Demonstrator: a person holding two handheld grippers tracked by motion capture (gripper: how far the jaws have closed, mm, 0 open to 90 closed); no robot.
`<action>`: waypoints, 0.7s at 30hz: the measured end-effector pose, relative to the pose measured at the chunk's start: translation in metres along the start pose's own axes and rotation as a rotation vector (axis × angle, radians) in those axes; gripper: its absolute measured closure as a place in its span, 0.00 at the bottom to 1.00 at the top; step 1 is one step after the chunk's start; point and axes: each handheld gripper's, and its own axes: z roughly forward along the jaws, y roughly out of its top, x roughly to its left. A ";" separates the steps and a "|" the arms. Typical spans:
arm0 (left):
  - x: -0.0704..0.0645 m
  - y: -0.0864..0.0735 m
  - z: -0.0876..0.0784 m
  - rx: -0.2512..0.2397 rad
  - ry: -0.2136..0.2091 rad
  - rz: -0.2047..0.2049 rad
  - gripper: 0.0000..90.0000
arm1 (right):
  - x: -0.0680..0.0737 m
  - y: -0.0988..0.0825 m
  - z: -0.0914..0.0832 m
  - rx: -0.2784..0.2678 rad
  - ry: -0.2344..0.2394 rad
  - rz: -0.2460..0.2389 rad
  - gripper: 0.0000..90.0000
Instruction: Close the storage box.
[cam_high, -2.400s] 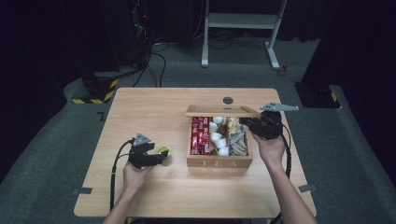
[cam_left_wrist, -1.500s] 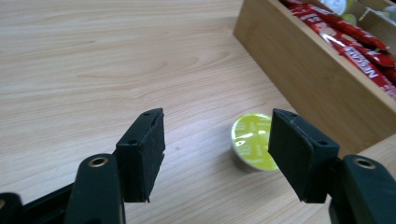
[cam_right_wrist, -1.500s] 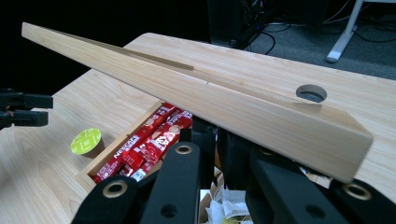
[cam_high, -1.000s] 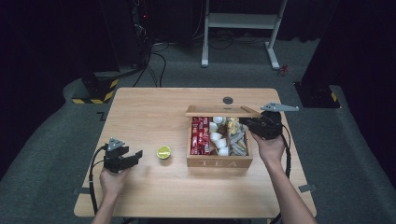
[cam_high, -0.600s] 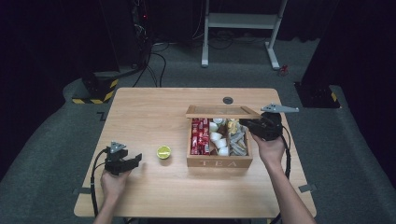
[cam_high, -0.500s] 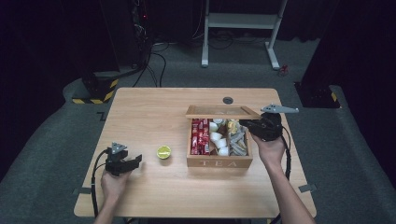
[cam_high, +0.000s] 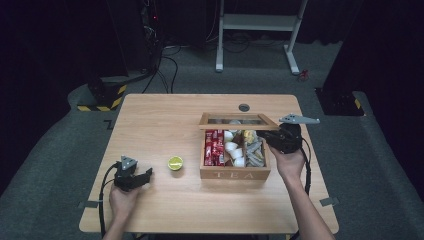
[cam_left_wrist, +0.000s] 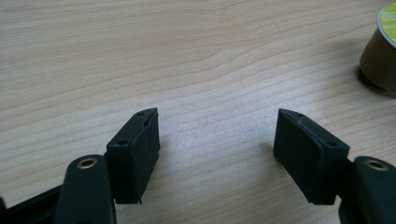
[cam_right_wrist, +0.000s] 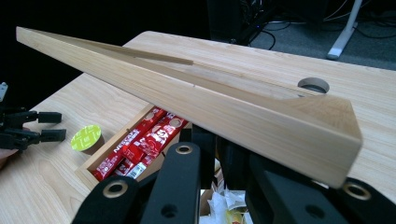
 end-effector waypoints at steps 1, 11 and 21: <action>0.000 0.000 0.000 -0.001 0.002 -0.001 0.35 | 0.000 -0.001 0.000 -0.002 0.002 0.000 0.95; -0.002 0.000 0.000 0.004 0.002 -0.004 0.30 | 0.002 -0.010 -0.002 0.028 -0.002 -0.003 0.95; -0.001 0.000 0.000 0.007 0.001 0.000 0.30 | 0.002 -0.025 -0.002 0.029 0.013 0.015 0.95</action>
